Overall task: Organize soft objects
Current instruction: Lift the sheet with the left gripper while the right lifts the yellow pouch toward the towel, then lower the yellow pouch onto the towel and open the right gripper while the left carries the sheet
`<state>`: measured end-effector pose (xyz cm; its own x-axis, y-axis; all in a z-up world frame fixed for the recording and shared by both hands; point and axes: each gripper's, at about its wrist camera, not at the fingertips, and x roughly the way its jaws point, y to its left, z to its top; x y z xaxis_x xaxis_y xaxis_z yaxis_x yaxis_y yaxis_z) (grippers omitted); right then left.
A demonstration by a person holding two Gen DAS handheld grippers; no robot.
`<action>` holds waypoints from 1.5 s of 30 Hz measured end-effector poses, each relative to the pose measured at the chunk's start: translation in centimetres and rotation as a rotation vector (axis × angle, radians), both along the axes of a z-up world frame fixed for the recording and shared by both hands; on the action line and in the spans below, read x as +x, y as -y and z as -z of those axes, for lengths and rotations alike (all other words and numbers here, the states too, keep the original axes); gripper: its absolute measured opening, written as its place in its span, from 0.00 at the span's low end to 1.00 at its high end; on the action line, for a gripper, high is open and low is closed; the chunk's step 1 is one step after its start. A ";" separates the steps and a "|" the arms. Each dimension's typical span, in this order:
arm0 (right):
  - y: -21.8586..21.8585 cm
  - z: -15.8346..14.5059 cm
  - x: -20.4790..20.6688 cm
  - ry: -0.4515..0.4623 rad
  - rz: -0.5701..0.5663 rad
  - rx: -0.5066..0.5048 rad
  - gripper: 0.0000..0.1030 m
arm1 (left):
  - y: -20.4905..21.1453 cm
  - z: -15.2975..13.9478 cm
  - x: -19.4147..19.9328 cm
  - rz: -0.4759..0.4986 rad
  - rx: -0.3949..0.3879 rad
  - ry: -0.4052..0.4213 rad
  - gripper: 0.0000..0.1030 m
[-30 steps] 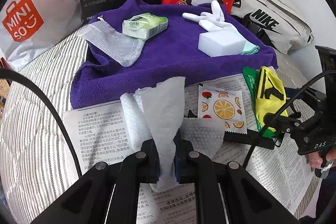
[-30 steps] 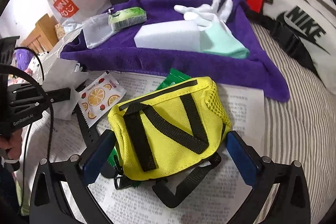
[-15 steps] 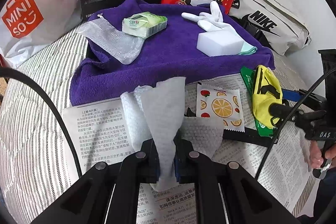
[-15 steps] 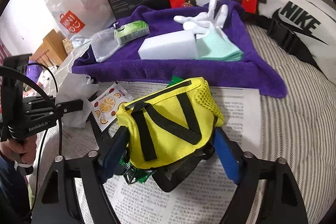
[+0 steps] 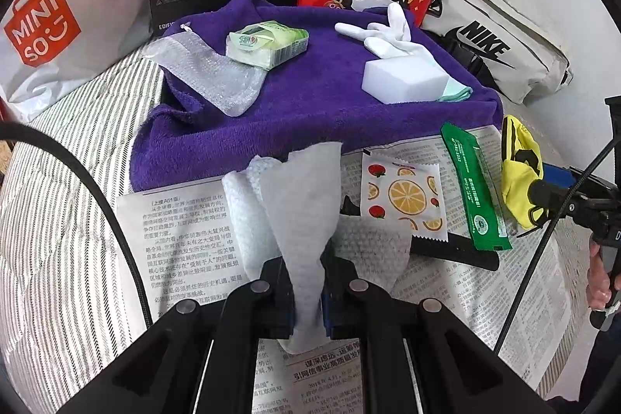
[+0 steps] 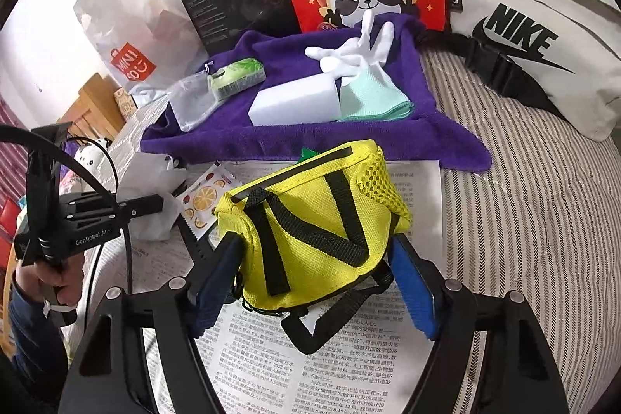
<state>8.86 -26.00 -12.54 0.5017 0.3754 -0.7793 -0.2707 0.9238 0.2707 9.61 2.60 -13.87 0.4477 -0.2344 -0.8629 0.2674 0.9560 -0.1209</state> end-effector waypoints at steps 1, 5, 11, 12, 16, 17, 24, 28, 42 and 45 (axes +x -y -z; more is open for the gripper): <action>0.0 -0.1 0.0 0.001 0.003 -0.002 0.74 | -0.1 -0.1 0.0 0.000 -0.002 -0.001 0.10; -0.1 -0.7 0.2 0.006 0.005 -0.013 0.74 | -0.6 -0.6 -0.1 -0.011 -0.011 0.005 0.10; -0.2 -2.1 0.4 0.028 0.009 -0.008 0.74 | -1.5 -1.4 -0.3 -0.027 -0.042 0.013 0.08; -0.3 -2.3 0.5 0.029 0.008 -0.008 0.74 | -1.7 -1.6 -0.3 -0.030 -0.046 0.017 0.08; -0.5 -3.0 0.9 0.042 0.005 -0.010 0.74 | -2.2 -2.5 -0.5 -0.037 -0.075 0.026 0.08; -0.6 -3.2 1.0 0.044 0.004 -0.009 0.74 | -2.3 -2.8 -0.6 -0.039 -0.077 0.031 0.08; -1.2 -4.4 2.4 0.056 -0.003 -0.004 0.74 | -2.5 -4.9 0.0 -0.043 -0.090 0.058 0.08; -1.5 -4.8 3.5 0.057 -0.004 -0.003 0.74 | -2.6 -5.8 0.6 -0.044 -0.093 0.073 0.08; -3.1 -4.6 9.3 0.038 0.012 0.001 0.74 | -3.4 -8.5 4.2 -0.056 -0.056 0.127 0.08; -3.8 -4.3 11.4 0.025 0.017 -0.001 0.74 | -3.6 -8.2 5.4 -0.067 -0.069 0.121 0.08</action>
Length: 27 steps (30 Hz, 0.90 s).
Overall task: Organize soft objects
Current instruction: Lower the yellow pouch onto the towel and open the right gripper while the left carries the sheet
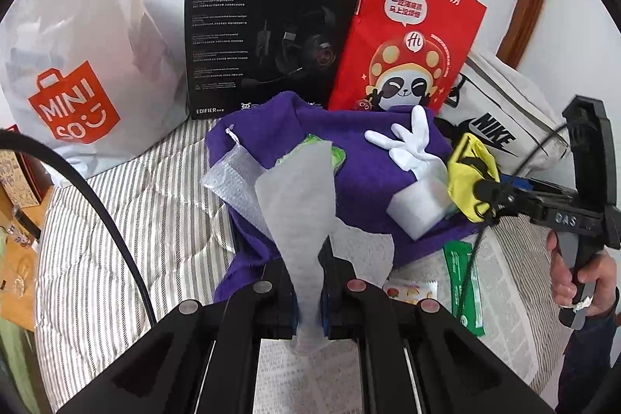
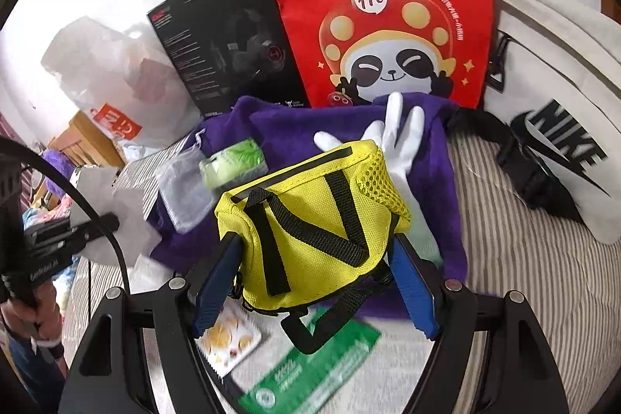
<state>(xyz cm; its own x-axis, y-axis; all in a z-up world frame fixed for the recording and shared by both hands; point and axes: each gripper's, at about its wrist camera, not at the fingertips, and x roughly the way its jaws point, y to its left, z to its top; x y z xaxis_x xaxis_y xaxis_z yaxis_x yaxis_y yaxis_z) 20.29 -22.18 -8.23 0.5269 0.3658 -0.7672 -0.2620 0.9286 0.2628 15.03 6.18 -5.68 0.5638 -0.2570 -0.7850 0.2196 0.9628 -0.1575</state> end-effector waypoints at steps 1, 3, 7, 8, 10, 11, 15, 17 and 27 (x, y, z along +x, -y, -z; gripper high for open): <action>-0.2 0.1 0.5 -0.002 0.002 -0.004 0.74 | 0.0 0.2 0.3 -0.002 -0.002 -0.002 0.08; -0.5 0.2 1.7 -0.009 0.014 -0.017 0.74 | 0.1 0.4 0.8 -0.001 -0.006 -0.008 0.08; -1.0 0.4 4.3 -0.022 0.031 0.000 0.74 | 0.6 0.8 1.8 0.001 -0.005 -0.013 0.08; -1.2 0.5 4.8 -0.023 0.032 0.004 0.74 | 0.7 0.9 2.3 0.006 -0.007 -0.016 0.08; -1.7 0.6 5.9 -0.031 0.031 0.012 0.74 | 0.6 1.2 3.0 -0.001 -0.012 -0.020 0.08; -2.0 0.8 6.3 -0.033 0.026 0.013 0.74 | 0.6 1.4 3.4 -0.003 -0.015 -0.024 0.08; -3.5 2.2 8.1 -0.067 0.001 -0.010 0.74 | 0.3 1.7 4.4 -0.011 -0.015 -0.030 0.08; -4.3 3.4 8.9 -0.091 -0.009 -0.030 0.74 | 0.1 2.0 4.7 -0.013 -0.009 -0.035 0.08; -5.5 5.1 9.9 -0.109 -0.028 -0.131 0.74 | -0.4 2.7 5.6 -0.001 -0.012 -0.051 0.08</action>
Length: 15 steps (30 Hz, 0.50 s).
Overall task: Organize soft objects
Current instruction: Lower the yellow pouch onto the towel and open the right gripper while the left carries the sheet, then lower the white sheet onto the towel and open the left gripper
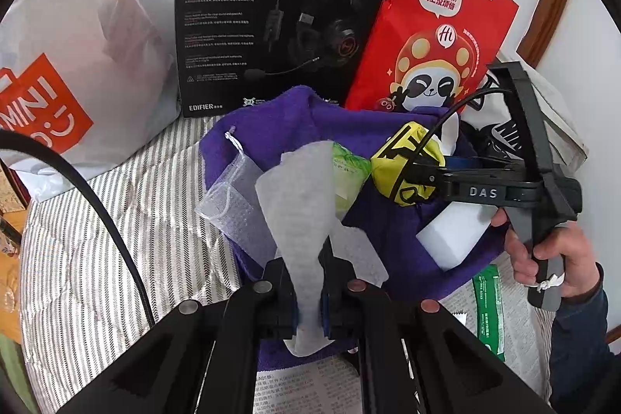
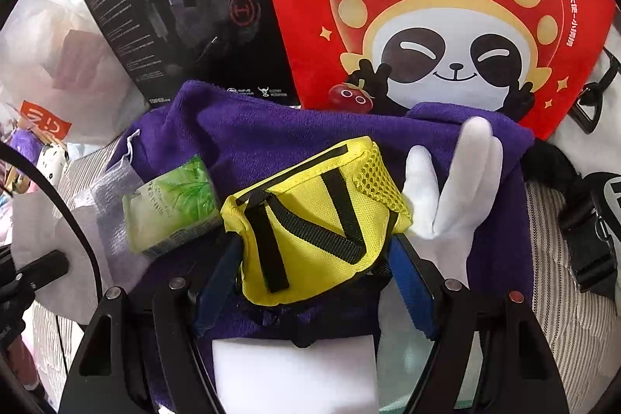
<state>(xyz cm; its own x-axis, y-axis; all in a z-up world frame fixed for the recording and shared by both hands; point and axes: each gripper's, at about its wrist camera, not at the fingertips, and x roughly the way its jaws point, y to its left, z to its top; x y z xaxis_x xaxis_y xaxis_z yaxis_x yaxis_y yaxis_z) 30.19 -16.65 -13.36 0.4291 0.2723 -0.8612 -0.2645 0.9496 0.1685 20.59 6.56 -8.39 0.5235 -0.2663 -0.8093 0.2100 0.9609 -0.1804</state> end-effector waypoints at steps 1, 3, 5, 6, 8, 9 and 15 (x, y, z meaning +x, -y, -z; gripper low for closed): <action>0.1 -0.1 0.0 -0.002 -0.004 0.005 0.75 | 0.1 0.1 0.1 0.002 0.000 -0.003 0.08; 0.3 -0.3 -0.1 -0.006 -0.014 0.025 0.77 | 0.2 0.3 0.3 0.007 -0.003 -0.008 0.08; 1.1 -0.4 -0.1 -0.016 -0.008 0.048 0.77 | 0.5 0.6 0.4 0.012 -0.004 -0.012 0.08; 1.6 -0.5 -0.1 -0.019 0.001 0.058 0.77 | 0.7 0.7 0.4 0.017 -0.003 -0.014 0.08; 2.4 -0.9 -0.3 -0.021 0.009 0.081 0.77 | 1.0 1.0 0.6 0.021 0.003 -0.018 0.08; 2.8 -1.0 -0.4 -0.020 0.012 0.087 0.77 | 1.2 1.2 0.7 0.024 0.004 -0.021 0.08; 4.2 -2.2 -1.3 0.002 0.031 0.075 0.77 | 2.2 2.6 1.4 0.045 0.021 -0.037 0.08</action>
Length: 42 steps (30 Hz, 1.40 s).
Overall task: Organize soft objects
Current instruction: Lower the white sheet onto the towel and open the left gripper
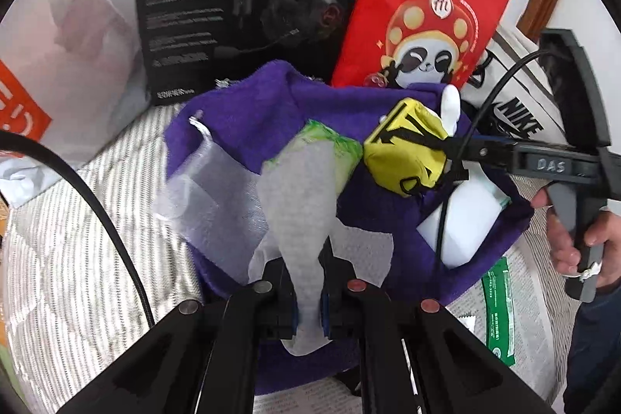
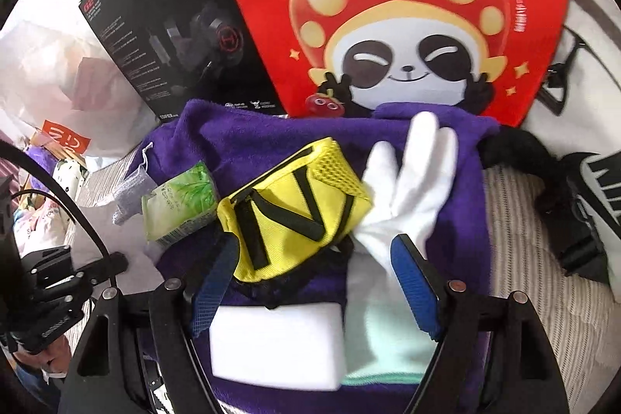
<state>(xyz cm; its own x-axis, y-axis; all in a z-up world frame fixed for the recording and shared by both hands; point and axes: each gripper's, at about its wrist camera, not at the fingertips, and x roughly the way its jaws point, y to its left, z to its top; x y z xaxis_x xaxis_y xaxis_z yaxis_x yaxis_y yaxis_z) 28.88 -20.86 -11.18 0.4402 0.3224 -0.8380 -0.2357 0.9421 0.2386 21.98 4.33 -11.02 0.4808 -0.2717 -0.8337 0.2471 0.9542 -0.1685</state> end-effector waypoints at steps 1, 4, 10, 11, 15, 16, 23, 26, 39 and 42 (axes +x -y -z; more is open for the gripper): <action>0.4 -0.2 -0.3 0.002 0.004 0.003 0.77 | 0.1 0.1 0.1 0.004 -0.002 -0.004 0.08; 0.9 -0.8 -1.1 0.017 0.016 0.003 0.77 | 0.8 0.9 0.2 0.023 0.007 -0.017 0.08; 2.0 -1.5 -4.0 0.027 0.039 0.024 0.77 | 1.6 2.5 0.2 0.029 0.053 -0.045 0.08; 2.2 -1.6 -4.5 0.028 0.040 0.027 0.77 | 1.6 2.5 0.2 0.024 0.047 -0.043 0.09; 3.1 -2.0 -6.8 0.037 0.049 0.042 0.77 | 1.4 2.4 0.3 0.018 0.030 -0.060 0.28; 3.1 -2.1 -7.3 0.039 0.047 0.043 0.77 | 1.4 2.3 0.3 0.020 0.024 -0.065 0.33; 3.0 -2.3 -10.5 0.062 0.037 0.043 0.77 | 2.0 1.4 -0.7 0.033 0.042 -0.051 0.63; 3.1 -2.1 -11.5 0.060 0.034 0.046 0.77 | 2.2 1.2 -1.1 0.032 0.066 -0.052 0.64; 3.4 -1.2 -14.0 0.037 0.033 0.064 0.77 | -0.5 -2.0 -3.5 -0.035 0.173 0.011 0.70; 3.1 -0.7 -14.5 0.024 0.030 0.041 0.77 | -0.9 -2.6 -4.3 -0.042 0.162 0.022 0.70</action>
